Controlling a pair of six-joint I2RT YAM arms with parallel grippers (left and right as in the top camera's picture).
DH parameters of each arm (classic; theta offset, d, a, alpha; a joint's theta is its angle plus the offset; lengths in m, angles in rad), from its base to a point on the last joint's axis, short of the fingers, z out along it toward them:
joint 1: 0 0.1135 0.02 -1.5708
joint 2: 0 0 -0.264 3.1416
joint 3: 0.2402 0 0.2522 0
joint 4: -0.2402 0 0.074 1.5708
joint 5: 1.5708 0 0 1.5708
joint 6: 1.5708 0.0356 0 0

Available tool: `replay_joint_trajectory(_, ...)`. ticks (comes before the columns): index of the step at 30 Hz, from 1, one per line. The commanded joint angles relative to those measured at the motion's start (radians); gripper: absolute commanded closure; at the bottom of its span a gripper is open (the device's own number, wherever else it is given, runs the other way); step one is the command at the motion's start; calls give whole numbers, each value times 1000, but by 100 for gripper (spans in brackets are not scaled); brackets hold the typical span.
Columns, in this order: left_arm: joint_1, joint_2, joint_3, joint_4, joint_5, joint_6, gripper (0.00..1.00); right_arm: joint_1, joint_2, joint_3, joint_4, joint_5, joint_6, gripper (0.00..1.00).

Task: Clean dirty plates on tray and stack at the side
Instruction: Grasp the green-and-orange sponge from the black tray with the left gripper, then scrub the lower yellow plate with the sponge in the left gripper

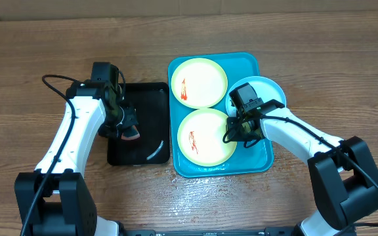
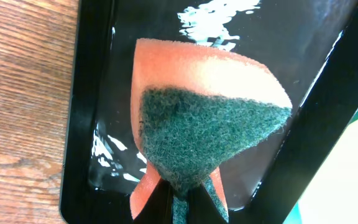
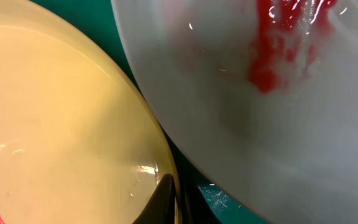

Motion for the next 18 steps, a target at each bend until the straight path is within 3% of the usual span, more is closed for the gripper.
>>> replay_joint_trajectory(1,-6,-12,23,3,-27,24,96,-9,5,-2,-4,91,19,96)
replay_joint_trajectory(10,-81,-4,27,10,-19,16,96,-9,5,-2,-5,90,19,96)
replay_joint_trajectory(18,-260,-3,101,40,14,-84,96,-9,5,-2,-4,90,19,96)
